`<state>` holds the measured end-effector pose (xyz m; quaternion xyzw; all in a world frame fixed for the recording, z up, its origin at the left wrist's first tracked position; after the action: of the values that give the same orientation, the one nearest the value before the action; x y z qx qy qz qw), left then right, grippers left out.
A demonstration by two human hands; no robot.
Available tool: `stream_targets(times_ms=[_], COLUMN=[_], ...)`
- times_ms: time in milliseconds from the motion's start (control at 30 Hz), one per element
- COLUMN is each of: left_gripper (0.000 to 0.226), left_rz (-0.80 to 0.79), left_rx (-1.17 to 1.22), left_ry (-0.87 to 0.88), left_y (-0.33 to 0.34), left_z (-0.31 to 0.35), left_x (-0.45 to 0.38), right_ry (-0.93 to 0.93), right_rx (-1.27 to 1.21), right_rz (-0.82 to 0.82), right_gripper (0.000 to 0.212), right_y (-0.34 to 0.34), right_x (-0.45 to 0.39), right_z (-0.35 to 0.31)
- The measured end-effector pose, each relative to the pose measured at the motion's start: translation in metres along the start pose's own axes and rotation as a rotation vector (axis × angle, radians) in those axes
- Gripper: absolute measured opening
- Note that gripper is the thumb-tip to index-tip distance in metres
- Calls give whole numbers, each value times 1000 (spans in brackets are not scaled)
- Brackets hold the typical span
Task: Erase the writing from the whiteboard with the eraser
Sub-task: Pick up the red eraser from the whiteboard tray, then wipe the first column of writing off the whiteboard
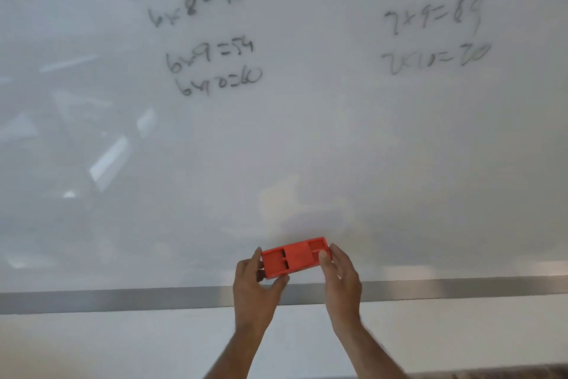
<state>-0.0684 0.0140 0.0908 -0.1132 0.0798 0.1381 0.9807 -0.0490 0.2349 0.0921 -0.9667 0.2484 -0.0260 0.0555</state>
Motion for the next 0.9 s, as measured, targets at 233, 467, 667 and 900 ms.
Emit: stream_targets(times_ms=[233, 467, 667, 900], left_gripper=[70, 59, 48, 74], left_rz=[17, 221, 261, 231], left_rx=[-107, -284, -350, -364], left_ry=[598, 1153, 1373, 1370], left_y=[-11, -2, 22, 27], left_z=[100, 207, 279, 374], left_x=[6, 25, 27, -20], right_ry=[-4, 27, -124, -744], right_rx=[-342, -589, -569, -84], right_rz=[33, -29, 31, 447], right_gripper=[48, 95, 83, 73], right_y=[-12, -11, -39, -135], right_x=[4, 0, -21, -37], right_z=[-53, -136, -206, -332])
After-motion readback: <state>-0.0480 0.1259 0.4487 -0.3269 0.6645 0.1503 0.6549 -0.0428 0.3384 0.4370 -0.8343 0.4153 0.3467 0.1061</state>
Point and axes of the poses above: each hand's wrist, its own x-axis away from the middle knuckle, its own y-axis out of the palm, z = x × y, the point moved 10 cm from there along -x, towards the middle knuckle, and after that the axes turned 5 degrees about x, right-handed, at the moved point
